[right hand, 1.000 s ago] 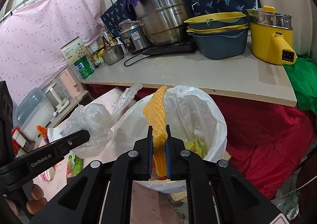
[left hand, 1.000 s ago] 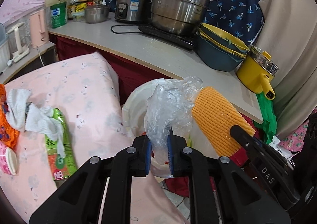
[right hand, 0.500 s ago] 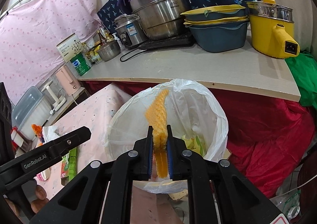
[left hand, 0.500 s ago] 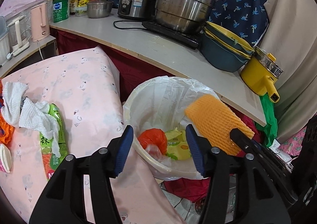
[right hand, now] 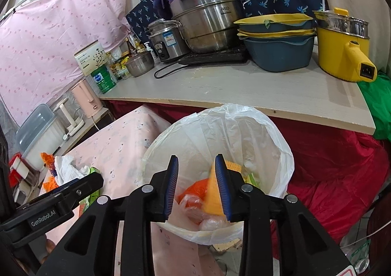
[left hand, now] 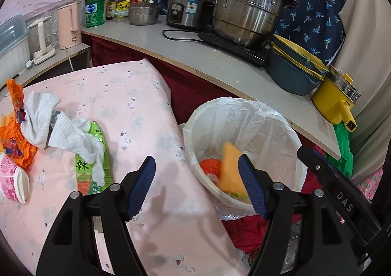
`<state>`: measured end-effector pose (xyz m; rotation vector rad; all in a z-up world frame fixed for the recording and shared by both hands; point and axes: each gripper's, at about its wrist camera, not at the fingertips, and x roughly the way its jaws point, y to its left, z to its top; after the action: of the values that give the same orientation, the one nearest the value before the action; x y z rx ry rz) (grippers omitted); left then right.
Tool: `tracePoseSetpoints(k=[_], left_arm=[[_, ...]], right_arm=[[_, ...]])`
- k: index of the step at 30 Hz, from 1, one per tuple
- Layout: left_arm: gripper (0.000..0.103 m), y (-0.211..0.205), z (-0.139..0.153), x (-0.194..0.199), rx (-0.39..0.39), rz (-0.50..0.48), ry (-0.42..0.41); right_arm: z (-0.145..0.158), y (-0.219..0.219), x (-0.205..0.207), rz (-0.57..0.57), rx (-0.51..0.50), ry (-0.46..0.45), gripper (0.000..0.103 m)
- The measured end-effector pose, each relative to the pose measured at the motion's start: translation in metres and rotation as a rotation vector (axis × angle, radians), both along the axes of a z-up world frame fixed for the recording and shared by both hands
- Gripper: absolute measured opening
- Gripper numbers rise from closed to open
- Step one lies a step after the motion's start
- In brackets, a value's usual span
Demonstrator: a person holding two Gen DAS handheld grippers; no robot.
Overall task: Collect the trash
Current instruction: 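Open the left tool to drop the clear bag while the right tool releases the foam mesh, then move both open tools back to the remaining trash on the table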
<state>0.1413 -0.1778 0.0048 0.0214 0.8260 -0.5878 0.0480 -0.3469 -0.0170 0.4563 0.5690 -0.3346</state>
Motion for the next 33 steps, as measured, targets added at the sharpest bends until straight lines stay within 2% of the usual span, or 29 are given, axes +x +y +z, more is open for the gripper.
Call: tracePoseSetpoints(k=[3, 13, 17, 25, 28, 33], left_arm=[[0.067, 0.009, 0.001, 0.0, -0.002, 0.016, -0.004], [0.068, 0.051, 0.004, 0.006, -0.011, 0.113, -0.008], [0.076, 0.073, 0.005, 0.006, -0.003, 0.163, -0.023], [0.082, 0.128, 0.002, 0.011, 0.017, 0.27, -0.033], [0.089, 0.151, -0.002, 0.014, 0.026, 0.323, -0.028], [0.089, 0.189, -0.011, 0.018, 0.035, 0.386, -0.018]], right_arm=[[0.005, 0.002, 0.003, 0.003, -0.006, -0.007, 0.032], [0.019, 0.03, 0.006, 0.048, -0.021, -0.023, 0.046], [0.027, 0.046, 0.009, 0.074, -0.034, -0.034, 0.051], [0.032, 0.085, 0.022, 0.146, -0.049, -0.034, 0.052], [0.031, 0.101, 0.029, 0.175, -0.051, -0.026, 0.052], [0.027, 0.127, 0.041, 0.221, -0.054, -0.013, 0.052]])
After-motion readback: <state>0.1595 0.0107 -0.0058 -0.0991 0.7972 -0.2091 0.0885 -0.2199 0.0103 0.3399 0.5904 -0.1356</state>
